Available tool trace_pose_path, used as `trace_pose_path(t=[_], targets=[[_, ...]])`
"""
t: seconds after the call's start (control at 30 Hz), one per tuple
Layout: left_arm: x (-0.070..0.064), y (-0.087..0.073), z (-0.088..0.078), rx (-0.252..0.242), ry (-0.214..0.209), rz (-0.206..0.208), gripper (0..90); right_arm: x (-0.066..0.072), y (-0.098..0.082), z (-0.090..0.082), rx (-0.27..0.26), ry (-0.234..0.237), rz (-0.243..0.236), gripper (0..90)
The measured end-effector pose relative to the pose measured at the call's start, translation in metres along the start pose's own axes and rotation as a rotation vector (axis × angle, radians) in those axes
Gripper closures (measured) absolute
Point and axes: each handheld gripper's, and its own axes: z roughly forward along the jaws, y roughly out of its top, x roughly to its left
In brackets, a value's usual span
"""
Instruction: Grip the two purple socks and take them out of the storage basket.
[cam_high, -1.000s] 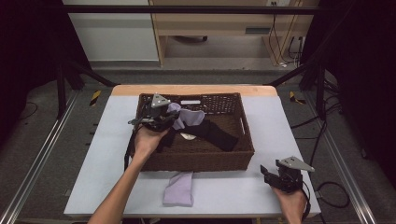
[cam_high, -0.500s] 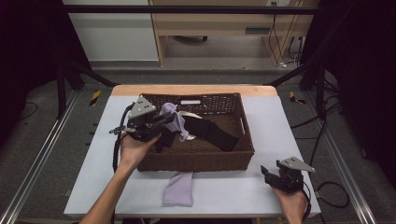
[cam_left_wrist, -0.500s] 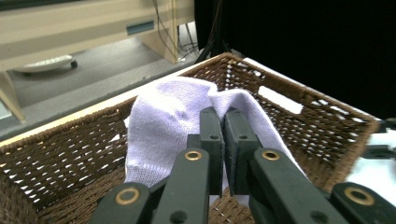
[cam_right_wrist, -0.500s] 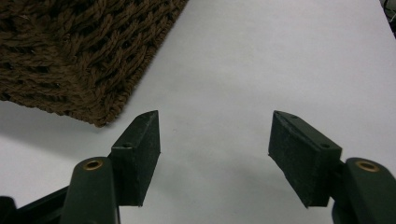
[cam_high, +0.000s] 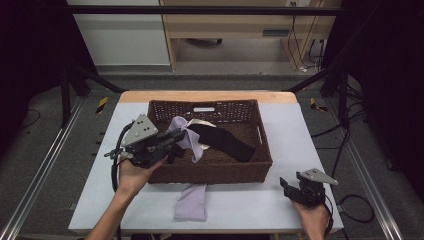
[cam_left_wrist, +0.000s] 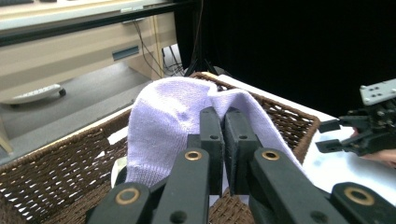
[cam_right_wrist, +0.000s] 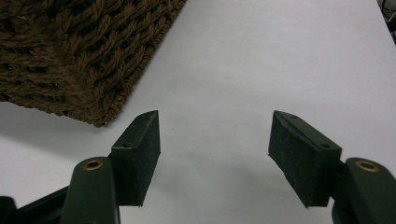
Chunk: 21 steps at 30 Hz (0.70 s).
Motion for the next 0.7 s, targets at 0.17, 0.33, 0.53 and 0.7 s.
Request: trace_pose_path(t=[0.17, 0.33, 0.53, 0.7], targets=[[-0.008, -0.005, -0.011, -0.006, -0.012, 0.005, 86.1, 0.0, 0.0, 0.0, -0.002, -0.001, 0.002, 34.1], [-0.013, -0.018, -0.023, -0.008, -0.023, 0.006, 86.1, 0.0, 0.0, -0.001, -0.002, -0.001, 0.001, 34.2], [-0.018, -0.032, -0.031, 0.013, -0.03, 0.005, 86.1, 0.0, -0.001, -0.001, -0.001, -0.002, 0.0, 34.2], [-0.02, -0.045, -0.033, 0.032, -0.039, -0.007, 86.0, 0.0, -0.001, -0.001, -0.001, -0.002, 0.002, 34.2]])
